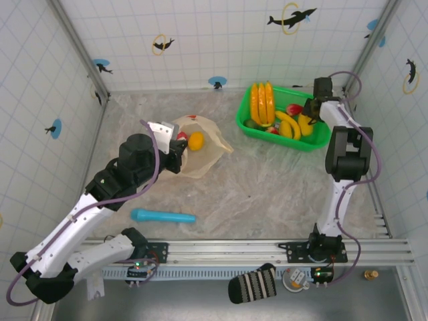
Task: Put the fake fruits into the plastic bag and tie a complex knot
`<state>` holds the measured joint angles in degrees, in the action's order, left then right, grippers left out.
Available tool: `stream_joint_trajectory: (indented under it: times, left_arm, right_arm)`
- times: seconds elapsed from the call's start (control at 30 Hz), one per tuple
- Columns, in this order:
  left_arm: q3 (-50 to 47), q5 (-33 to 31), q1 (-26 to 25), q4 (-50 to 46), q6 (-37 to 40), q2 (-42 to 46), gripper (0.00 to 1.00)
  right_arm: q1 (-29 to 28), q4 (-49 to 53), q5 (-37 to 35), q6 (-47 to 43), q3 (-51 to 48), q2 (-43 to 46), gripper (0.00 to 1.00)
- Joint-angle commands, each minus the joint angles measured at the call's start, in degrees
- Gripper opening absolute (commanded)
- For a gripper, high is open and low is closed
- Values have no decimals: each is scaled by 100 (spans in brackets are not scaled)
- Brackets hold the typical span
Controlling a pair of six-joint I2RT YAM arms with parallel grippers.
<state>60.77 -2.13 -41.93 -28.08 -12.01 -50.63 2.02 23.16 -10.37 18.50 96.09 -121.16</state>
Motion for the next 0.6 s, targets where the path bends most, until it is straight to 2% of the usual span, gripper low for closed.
stream_joint_trajectory:
  times: [0.0, 0.13, 0.27, 0.37, 0.57]
  left_arm:
    - [147, -77, 36, -128, 3, 68, 0]
    - [139, -137, 36, -128, -44, 135, 0]
    - [110, -183, 36, -84, -105, 219, 0]
    - [84, -192, 36, -102, -159, 248, 0]
    - [1, -300, 36, -93, -211, 364, 0]
  right_arm:
    - [-106, -458, 164, 253, -252, 1003, 53]
    - [-589, -1143, 541, 401, -1142, 2098, 52]
    - [-1357, -2491, 1241, 454, -2615, 3396, 52]
    - [-1835, -2573, 1356, 444, -2951, 4002, 51]
    - [-2715, -3172, 3367, 505, -3260, 4678, 52]
